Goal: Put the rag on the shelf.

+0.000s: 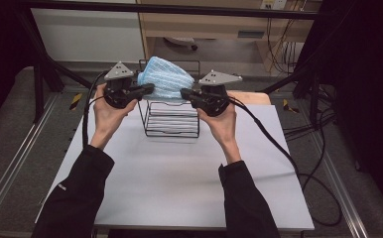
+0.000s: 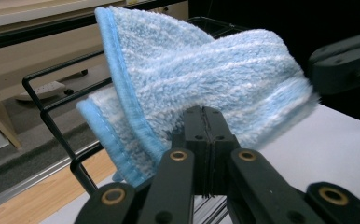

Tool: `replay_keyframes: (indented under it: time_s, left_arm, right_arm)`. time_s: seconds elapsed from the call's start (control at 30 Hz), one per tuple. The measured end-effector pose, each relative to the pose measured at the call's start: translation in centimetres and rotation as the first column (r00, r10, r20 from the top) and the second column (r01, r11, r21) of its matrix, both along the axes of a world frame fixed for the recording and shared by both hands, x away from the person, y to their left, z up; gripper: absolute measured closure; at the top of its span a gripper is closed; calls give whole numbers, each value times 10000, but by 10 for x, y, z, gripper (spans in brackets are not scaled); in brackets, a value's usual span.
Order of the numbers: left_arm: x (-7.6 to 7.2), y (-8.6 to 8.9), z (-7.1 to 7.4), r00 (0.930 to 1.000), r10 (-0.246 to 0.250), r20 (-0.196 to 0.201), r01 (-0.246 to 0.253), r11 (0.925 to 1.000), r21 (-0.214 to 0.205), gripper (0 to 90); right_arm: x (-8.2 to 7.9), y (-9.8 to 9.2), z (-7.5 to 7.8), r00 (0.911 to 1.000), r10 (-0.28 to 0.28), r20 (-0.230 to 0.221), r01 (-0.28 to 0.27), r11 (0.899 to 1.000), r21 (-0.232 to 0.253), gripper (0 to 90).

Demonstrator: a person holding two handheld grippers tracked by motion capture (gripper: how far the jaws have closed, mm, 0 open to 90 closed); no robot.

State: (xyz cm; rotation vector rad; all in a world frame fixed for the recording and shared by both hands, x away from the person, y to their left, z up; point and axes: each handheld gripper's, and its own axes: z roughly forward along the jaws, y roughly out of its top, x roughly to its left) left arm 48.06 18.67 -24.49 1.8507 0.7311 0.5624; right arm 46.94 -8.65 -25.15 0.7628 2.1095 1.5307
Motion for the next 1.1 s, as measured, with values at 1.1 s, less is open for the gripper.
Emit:
replay_keyframes:
  time_s: [1.1]
  left_arm:
    - [-24,17,0,9989,351,316,-335,9983,-480,566]
  right_arm:
    - [-11,-12,-8,9974,-363,629,325,9977,593,542]
